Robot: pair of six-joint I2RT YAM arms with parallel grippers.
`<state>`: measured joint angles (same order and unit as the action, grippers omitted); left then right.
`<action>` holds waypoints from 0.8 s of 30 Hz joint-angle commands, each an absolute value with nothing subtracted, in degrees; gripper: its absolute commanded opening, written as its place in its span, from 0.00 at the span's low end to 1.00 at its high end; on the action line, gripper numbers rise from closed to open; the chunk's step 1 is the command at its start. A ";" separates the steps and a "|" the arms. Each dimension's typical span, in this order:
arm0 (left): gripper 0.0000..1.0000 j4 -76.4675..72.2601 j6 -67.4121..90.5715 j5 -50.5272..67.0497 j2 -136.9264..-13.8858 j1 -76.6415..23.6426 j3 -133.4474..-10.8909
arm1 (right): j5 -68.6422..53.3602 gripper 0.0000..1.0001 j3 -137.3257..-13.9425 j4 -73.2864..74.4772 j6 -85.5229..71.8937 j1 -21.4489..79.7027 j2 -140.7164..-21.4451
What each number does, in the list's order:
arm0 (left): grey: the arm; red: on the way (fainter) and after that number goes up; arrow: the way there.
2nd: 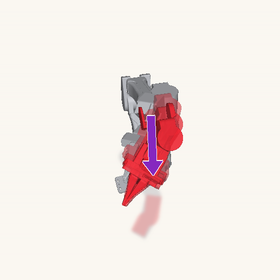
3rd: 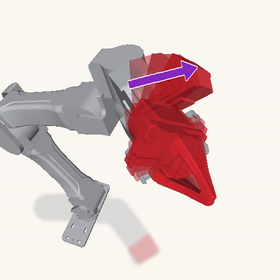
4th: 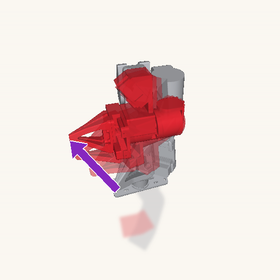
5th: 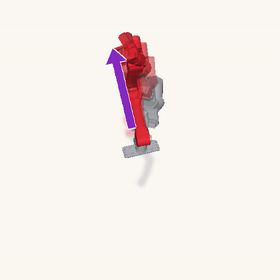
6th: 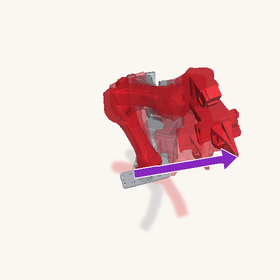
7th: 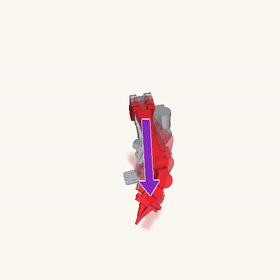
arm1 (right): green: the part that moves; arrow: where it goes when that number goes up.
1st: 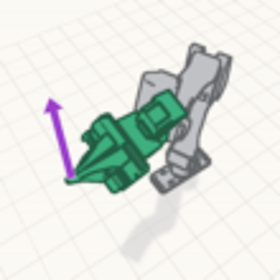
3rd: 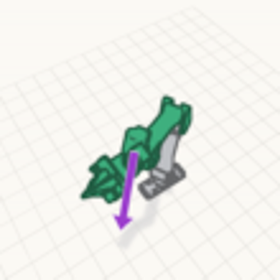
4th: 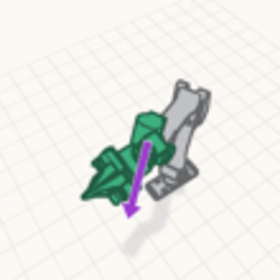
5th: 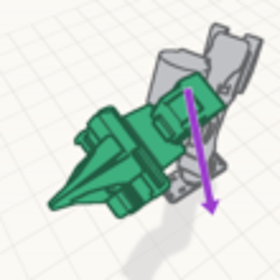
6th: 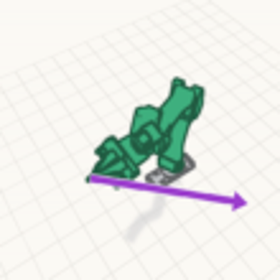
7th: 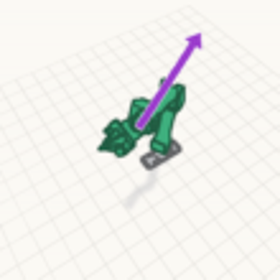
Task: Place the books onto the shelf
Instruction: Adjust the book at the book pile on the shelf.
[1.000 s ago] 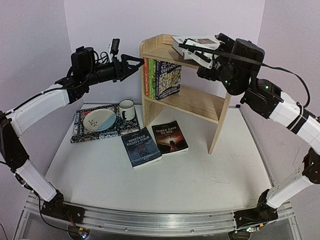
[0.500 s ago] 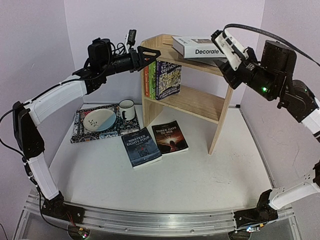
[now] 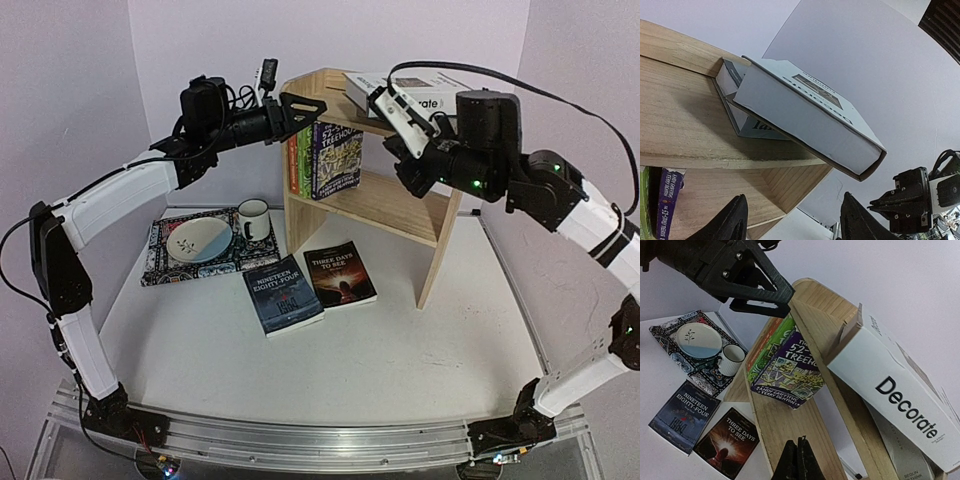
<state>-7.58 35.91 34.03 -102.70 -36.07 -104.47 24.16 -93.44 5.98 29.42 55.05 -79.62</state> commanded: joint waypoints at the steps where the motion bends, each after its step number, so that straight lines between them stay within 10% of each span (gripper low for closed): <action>1: 0.65 -9.84 34.51 31.78 -98.22 -36.21 -102.85 | 23.17 0.00 -98.11 1.01 28.39 54.87 -82.49; 24: 0.65 -9.59 32.01 26.12 -90.95 -36.22 -94.61 | 18.56 0.00 -109.95 -1.41 30.15 47.74 -90.77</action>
<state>-7.58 33.03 27.96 -94.70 -36.07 -96.01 20.38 -106.02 1.73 30.30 48.48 -88.64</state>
